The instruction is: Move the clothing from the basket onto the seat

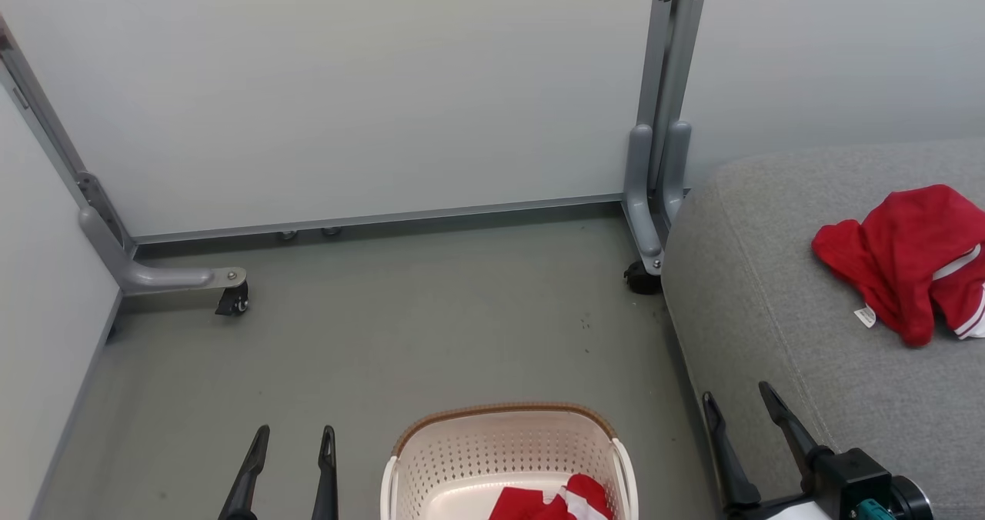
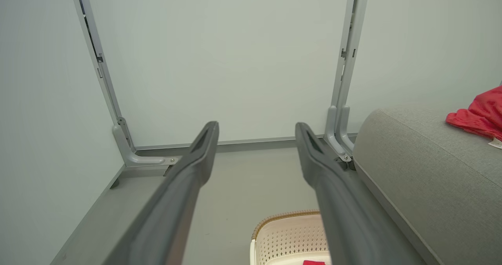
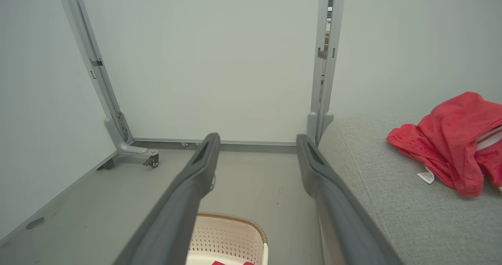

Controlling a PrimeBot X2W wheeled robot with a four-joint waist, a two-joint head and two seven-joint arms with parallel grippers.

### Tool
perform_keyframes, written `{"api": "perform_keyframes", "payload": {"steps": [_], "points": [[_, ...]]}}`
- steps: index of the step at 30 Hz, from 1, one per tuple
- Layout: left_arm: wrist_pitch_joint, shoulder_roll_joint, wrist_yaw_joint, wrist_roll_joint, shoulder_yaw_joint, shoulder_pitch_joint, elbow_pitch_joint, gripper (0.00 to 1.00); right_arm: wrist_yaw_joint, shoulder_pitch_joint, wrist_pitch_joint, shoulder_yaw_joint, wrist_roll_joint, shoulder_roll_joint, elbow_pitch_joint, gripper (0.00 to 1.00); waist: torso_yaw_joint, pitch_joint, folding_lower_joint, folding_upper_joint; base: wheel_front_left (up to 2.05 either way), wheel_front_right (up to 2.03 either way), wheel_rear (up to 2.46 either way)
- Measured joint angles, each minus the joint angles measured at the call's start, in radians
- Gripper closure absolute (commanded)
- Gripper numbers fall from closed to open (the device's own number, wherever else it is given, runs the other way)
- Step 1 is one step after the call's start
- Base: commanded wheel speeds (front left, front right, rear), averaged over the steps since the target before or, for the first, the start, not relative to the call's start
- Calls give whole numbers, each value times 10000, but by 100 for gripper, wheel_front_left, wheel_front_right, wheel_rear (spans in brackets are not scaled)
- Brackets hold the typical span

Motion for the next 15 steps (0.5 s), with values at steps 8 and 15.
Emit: {"api": "perform_keyframes", "payload": {"steps": [8, 15], "points": [[0, -4, 4, -4, -84, 27, 50, 0, 0, 0, 0, 96, 167, 4, 54, 0, -94, -53, 0, 0, 0, 0, 0], [0, -4, 4, 35, -150, 50, 75, 0, 0, 1, 2, 163, 267, 6, 94, 0, -113, -18, 0, 0, 0, 0, 0]]}}
